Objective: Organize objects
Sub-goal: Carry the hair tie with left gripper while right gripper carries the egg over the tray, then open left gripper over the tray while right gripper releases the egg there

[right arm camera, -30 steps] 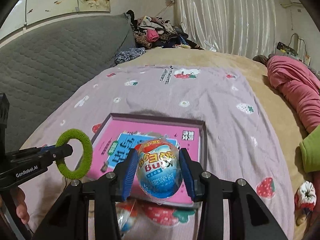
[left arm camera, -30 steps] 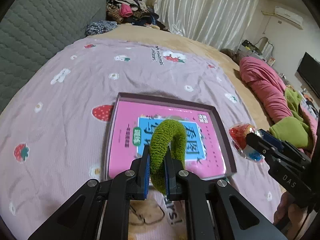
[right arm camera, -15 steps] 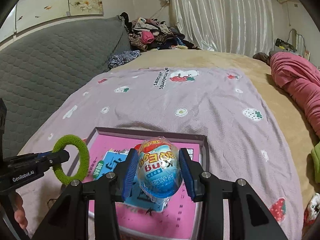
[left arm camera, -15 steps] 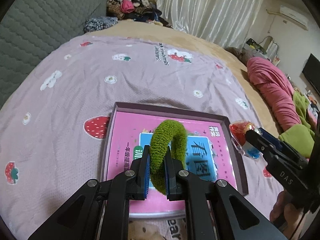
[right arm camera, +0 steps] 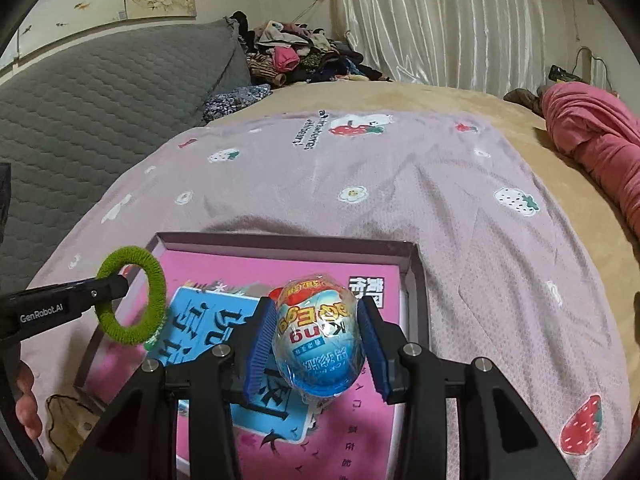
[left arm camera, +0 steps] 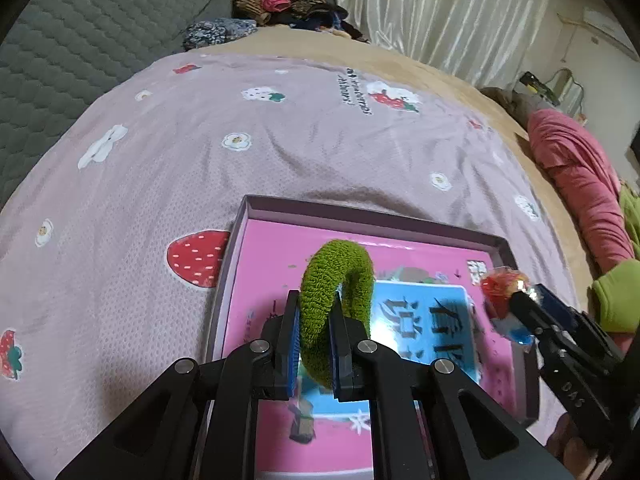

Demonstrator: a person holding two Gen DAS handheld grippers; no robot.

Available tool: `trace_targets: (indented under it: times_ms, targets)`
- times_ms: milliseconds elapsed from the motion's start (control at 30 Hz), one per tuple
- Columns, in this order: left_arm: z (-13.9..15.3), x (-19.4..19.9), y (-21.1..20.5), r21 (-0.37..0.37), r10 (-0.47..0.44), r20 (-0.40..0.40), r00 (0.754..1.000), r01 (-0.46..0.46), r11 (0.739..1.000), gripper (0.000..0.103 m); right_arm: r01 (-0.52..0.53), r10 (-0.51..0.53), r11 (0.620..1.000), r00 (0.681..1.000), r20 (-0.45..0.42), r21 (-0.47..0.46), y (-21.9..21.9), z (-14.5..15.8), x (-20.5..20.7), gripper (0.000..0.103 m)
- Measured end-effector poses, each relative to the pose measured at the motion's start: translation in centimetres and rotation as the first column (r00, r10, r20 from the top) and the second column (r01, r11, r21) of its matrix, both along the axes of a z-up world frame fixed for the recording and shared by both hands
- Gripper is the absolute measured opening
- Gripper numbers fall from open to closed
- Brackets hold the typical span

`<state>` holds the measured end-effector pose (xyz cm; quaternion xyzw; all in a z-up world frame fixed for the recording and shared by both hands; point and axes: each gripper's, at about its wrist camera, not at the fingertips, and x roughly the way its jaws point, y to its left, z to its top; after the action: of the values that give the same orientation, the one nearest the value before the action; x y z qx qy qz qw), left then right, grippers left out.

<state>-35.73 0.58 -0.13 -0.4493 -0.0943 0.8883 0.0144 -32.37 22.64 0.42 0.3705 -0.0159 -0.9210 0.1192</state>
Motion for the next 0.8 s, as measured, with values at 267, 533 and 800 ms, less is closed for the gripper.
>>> trace_targets:
  times_ms: [267, 533, 800]
  targets:
    - [-1.9, -1.6, 0.2, -0.071, 0.009, 0.057, 0.998, -0.005, 0.997, 0.012, 0.027, -0.027, 0.999, 1.0, 0.007, 0.044, 0.4, -1.7, -1.1, 0.043]
    - [-2.7, -1.8, 0.8, -0.125, 0.016, 0.067, 0.998, -0.008, 0.992, 0.014, 0.025, -0.026, 0.999, 0.999, 0.023, 0.045, 1.1, -2.4, -1.4, 0.043]
    - [-3.4, -1.8, 0.8, -0.155, 0.016, 0.087, 0.996, -0.002, 0.988, 0.014, 0.021, -0.023, 0.998, 0.999, 0.028, 0.059, 0.9, -2.8, -1.5, 0.044]
